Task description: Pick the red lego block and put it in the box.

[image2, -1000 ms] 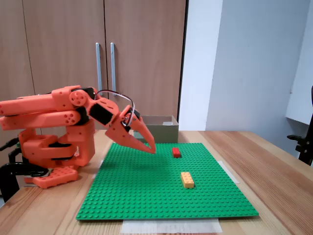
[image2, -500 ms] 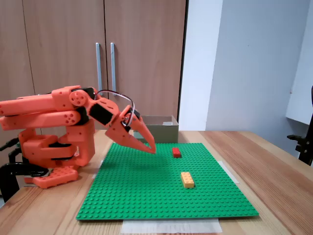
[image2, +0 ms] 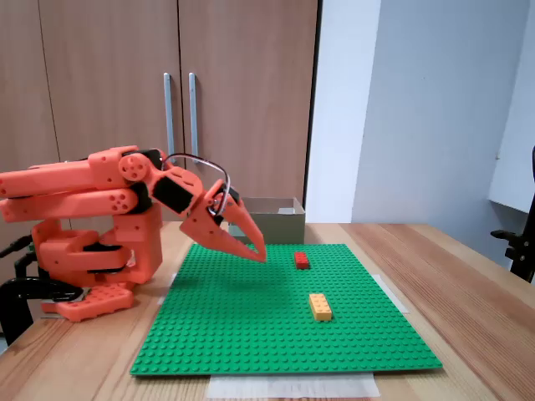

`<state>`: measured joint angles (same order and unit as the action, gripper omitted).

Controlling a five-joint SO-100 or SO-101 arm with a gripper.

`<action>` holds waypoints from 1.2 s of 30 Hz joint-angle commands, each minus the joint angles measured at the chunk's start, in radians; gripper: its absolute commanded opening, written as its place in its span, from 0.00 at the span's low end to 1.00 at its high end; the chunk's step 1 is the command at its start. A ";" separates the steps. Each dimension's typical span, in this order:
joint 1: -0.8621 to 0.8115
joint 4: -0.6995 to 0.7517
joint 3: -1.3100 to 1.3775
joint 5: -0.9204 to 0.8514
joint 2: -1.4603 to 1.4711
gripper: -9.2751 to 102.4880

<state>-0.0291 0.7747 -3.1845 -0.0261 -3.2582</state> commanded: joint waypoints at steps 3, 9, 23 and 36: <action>0.005 0.002 -0.003 -0.005 -0.006 0.07; 0.005 0.002 -0.003 -0.005 -0.006 0.07; 0.006 0.002 -0.003 -0.008 -0.006 0.07; 0.015 0.006 -0.003 -0.017 -0.006 0.07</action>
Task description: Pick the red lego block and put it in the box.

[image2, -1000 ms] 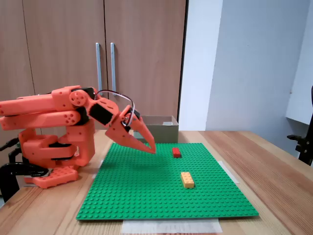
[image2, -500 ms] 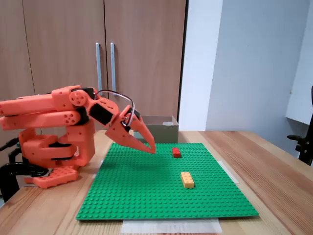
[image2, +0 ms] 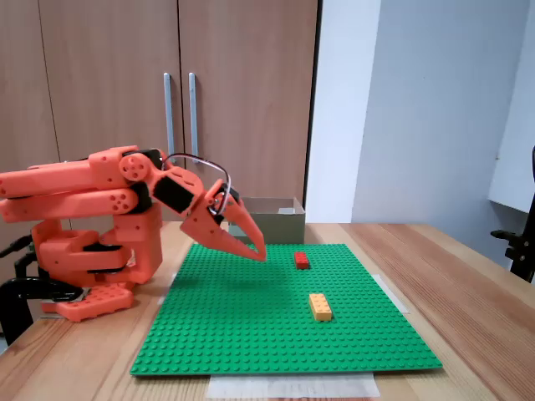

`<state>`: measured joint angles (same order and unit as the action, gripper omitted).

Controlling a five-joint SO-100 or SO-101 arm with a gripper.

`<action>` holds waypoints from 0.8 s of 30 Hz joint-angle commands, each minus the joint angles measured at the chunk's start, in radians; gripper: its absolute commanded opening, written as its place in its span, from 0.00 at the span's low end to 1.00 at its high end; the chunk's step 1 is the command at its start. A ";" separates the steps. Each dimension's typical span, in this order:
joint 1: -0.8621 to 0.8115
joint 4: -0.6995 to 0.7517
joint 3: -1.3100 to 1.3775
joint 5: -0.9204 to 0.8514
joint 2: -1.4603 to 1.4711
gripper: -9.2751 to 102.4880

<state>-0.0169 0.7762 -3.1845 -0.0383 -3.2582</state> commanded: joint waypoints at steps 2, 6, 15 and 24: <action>0.003 -0.002 0.000 -0.009 0.008 0.07; 0.003 -0.003 0.011 -0.025 0.014 0.07; 0.003 0.034 0.132 -0.071 0.144 0.07; -0.003 0.117 0.347 -0.190 0.348 0.07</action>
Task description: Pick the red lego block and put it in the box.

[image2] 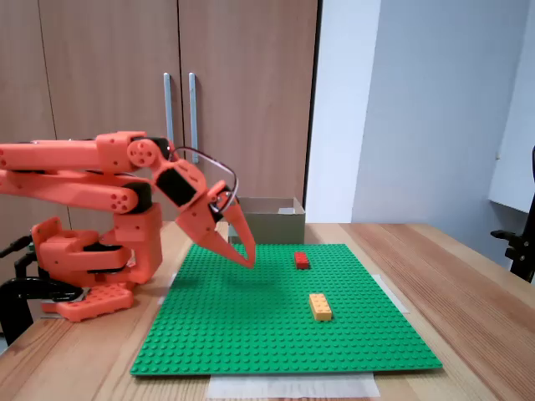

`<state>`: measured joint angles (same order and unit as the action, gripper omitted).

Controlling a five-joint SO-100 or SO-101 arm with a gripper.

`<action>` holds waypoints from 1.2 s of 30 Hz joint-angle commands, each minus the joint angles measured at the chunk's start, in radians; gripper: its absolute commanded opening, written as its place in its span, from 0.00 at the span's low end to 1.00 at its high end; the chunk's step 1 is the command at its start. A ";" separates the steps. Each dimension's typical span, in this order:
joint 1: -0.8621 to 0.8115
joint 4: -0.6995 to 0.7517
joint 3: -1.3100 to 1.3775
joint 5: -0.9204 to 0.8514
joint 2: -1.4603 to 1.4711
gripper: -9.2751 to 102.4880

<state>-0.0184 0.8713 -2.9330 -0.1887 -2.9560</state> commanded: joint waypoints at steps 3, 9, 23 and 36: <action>-0.002 0.069 0.186 -0.074 0.129 0.07; 0.026 0.187 0.336 -0.112 0.221 0.07; 0.101 0.354 0.618 -0.006 0.426 0.15; 0.135 0.307 0.790 0.012 0.807 0.22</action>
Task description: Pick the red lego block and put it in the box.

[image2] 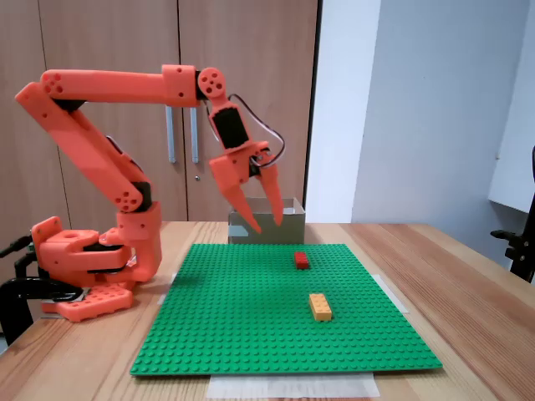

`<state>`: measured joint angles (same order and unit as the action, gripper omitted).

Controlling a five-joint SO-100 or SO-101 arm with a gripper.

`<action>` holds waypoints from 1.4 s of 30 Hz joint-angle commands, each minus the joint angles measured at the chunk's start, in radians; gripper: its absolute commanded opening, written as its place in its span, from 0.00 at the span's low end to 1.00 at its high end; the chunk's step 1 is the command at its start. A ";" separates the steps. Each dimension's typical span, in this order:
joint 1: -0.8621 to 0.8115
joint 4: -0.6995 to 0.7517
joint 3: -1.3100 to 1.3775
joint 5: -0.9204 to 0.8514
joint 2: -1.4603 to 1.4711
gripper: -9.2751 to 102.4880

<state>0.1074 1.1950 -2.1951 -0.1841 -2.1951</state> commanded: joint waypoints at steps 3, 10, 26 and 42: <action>0.014 -0.026 0.077 0.017 0.089 0.22; 0.025 -0.046 0.107 0.031 0.133 0.23; 0.032 -0.071 0.298 0.069 0.431 0.24; 0.008 -0.095 0.474 0.081 0.703 0.24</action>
<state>0.1273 1.1060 -1.7717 -0.1043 -1.4941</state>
